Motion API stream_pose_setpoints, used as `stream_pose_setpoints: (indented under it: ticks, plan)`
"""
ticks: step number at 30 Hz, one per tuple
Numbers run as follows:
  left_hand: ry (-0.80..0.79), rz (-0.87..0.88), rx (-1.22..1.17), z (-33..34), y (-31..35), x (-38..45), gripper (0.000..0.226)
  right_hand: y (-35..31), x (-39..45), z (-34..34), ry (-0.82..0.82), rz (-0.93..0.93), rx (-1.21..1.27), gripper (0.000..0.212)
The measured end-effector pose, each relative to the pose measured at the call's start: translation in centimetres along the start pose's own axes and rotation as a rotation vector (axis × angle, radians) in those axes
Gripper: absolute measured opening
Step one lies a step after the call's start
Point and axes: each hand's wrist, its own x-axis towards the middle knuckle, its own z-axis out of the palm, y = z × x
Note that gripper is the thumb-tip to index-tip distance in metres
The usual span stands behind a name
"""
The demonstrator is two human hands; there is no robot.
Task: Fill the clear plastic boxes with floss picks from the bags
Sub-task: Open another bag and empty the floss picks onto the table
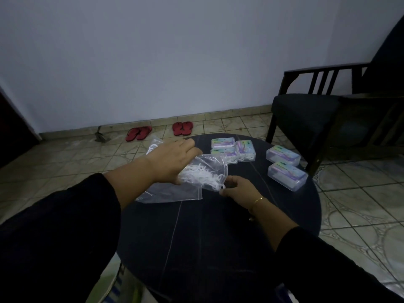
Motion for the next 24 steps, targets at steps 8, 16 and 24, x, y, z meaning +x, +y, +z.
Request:
stream_pose_setpoints:
  ticks: [8, 16, 24]
  plan:
    - [-0.044, 0.012, 0.027, -0.5, -0.3, 0.0, 0.1, 0.0, 0.1, -0.6, 0.059, -0.038, -0.267, 0.016]
    - [-0.044, -0.001, 0.064, -0.2, -1.2, -0.4, 0.093, -0.5, -1.0, -1.7, 0.095, -0.063, -0.416, 0.057]
    - [-0.018, 0.033, 0.182, 0.1, -1.3, -0.6, 0.089, -2.0, -0.9, 0.1, 0.047, -0.131, -0.551, 0.027]
